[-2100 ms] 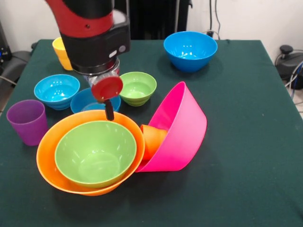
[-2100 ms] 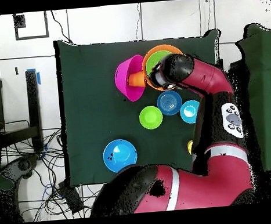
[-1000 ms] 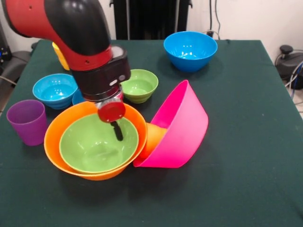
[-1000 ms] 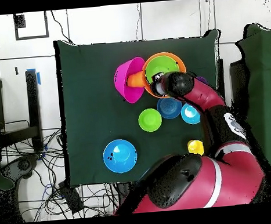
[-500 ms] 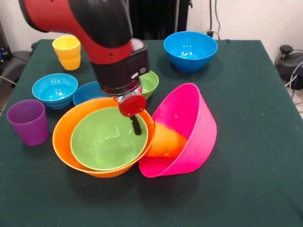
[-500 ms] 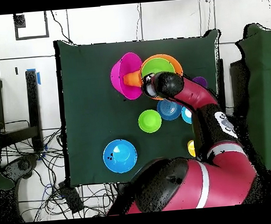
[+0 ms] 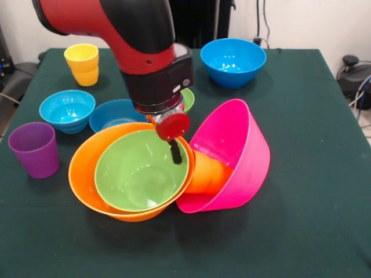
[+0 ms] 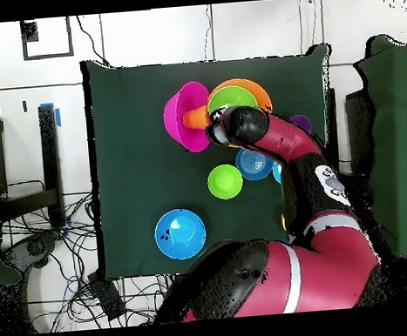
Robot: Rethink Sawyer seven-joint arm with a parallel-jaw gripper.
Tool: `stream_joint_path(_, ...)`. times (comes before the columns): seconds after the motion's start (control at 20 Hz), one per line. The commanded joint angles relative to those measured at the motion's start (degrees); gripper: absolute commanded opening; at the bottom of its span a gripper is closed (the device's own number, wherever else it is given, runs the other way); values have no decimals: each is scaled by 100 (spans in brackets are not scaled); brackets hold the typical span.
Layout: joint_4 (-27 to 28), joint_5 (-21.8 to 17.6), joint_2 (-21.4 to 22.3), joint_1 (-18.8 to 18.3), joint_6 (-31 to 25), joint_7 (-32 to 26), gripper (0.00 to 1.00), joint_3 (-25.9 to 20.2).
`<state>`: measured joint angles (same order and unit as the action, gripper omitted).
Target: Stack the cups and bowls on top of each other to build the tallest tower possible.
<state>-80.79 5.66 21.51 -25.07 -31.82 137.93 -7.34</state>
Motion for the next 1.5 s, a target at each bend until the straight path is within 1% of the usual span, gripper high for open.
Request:
stream_joint_path(0.05, 138, -137, -259, 326, -465, 77, 100, -201)
stream_joint_path(0.15, 147, -59, -229, 371, -554, 139, 100, -232)
stream_joint_path(0.35, 43, 78, -133, 483, -531, 305, 100, -295)
stream_joint_path(0.5, 108, 146, -141, 531, -601, 341, 100, -330)
stream_joint_path(0.9, 563, 182, -228, 707, -1036, 381, 100, -199)
stream_joint_path(1.15, 832, 343, -207, 956, -1362, 624, 100, -228)
stream_joint_path(1.25, 957, 343, -220, 1010, -1477, 631, 100, -179)
stream_joint_path(1.4, 1112, 288, -268, 990, -1591, 514, 100, -76)
stream_joint_path(1.5, 1234, 194, -328, 884, -1660, 306, 100, -14)
